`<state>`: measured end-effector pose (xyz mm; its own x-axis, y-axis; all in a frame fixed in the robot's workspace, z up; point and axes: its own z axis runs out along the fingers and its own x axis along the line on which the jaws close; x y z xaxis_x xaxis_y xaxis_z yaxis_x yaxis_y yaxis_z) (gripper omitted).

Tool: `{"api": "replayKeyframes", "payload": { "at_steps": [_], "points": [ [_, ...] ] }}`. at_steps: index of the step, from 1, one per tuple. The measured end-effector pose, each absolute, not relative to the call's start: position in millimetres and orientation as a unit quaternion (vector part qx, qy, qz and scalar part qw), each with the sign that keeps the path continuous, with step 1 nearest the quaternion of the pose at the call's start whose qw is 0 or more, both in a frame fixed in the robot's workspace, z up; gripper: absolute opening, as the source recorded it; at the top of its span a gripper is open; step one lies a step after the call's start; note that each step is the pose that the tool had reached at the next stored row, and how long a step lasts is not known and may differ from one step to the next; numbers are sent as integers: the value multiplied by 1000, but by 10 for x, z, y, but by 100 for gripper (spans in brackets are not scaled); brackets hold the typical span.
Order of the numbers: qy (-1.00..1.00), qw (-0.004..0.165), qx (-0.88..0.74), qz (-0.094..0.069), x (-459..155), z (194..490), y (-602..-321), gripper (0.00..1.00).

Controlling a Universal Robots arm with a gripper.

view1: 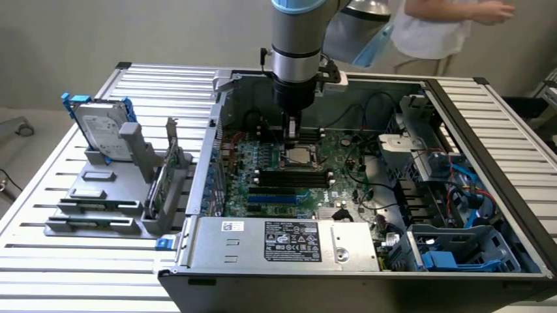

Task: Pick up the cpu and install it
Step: 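Close the cpu cover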

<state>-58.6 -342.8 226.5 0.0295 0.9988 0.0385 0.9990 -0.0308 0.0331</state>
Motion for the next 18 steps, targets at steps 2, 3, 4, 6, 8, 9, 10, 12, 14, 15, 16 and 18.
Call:
{"api": "replayKeyframes", "payload": {
  "at_steps": [2, 3, 4, 6, 8, 9, 10, 12, 14, 15, 16, 18],
  "points": [
    [-696, 3, -717, -27, -526, 2295, -3444, 11],
    [-696, 4, -717, -27, -493, 2310, -3452, 11],
    [-696, 4, -717, -28, -462, 2323, -3459, 11],
    [-696, 6, -717, -29, -397, 2350, -3473, 11],
    [-696, 7, -717, -31, -329, 2378, -3487, 11],
    [-696, 8, -717, -31, -292, 2394, -3495, 11],
    [-696, 8, -717, -32, -254, 2414, -3502, 11],
    [-696, 9, -717, -33, -192, 2456, -3517, 11],
    [-696, 10, -717, -33, -127, 2496, -3534, 11],
    [-696, 10, -717, -34, -92, 2515, -3542, 11],
    [-696, 11, -717, -34, -53, 2535, -3551, 11],
    [-696, 11, -717, -35, 28, 2575, -3567, 11]
  ]
}}
